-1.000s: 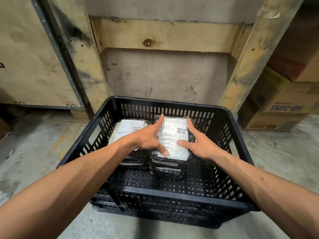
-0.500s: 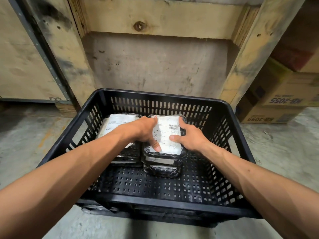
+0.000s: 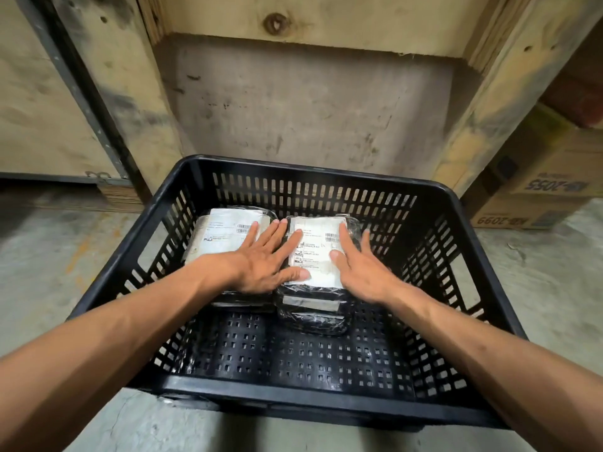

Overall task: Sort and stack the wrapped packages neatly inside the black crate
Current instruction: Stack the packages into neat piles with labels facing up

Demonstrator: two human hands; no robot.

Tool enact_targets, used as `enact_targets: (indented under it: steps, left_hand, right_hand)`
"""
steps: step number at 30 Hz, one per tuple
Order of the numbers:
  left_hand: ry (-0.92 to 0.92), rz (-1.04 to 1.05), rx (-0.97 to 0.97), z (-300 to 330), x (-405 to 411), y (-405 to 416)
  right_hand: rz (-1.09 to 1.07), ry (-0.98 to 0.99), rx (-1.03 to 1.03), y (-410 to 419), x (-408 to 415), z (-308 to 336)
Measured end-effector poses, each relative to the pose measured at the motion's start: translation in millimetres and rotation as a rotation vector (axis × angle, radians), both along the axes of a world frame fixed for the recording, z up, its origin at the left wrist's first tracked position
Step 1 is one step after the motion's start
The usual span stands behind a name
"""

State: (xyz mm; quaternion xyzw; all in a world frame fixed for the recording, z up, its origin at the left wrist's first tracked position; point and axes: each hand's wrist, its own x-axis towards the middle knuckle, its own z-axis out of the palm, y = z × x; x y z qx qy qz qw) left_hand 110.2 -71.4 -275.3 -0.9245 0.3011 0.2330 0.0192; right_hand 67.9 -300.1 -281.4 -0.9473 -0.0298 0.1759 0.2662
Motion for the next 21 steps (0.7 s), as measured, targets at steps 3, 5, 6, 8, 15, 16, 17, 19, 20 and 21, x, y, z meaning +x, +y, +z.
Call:
enact_targets:
  steps: [3,5,6,8,15,16,17,19,20,21]
  left_hand:
    - [-0.039,-0.015,-0.003,-7.2,-0.4,5.2]
    - [-0.046,-0.026,-0.011,-9.9,-0.2,6.6]
    - [-0.049,-0.028,-0.017,-11.2,-0.1,7.2]
    - [-0.05,-0.029,-0.033,-12.8,0.1,6.9]
    - [-0.117,-0.164,0.013,-13.4,-5.9,20.9]
    - [-0.116,-0.183,0.028,-13.0,-7.7,21.1]
    - [-0.113,-0.189,0.04,-12.3,-9.4,21.5]
    - [-0.109,-0.19,0.041,-9.5,-10.6,21.1]
    - [-0.114,-0.193,0.033,-8.7,-10.3,21.1]
    - [-0.117,-0.191,0.03,-7.1,-9.4,21.7]
  right_hand:
    - [0.067,-0.184,-0.178,0.0,-3.5,-12.4]
    - [0.087,-0.244,-0.168,1.1,-4.8,-17.8]
    - [0.083,-0.263,-0.136,2.2,-5.0,-20.9]
    - [0.049,-0.283,-0.092,3.1,-4.2,-26.6]
    - [0.022,-0.257,-0.055,4.8,2.7,-34.0]
    - [0.029,-0.238,-0.045,5.1,2.2,-33.7]
    - [0.04,-0.216,-0.05,5.6,1.8,-32.2]
    - [0.063,-0.178,-0.065,5.9,3.3,-28.3]
    - [0.074,-0.161,-0.076,5.9,4.2,-25.9]
    - [0.083,-0.134,-0.088,6.0,4.7,-22.6]
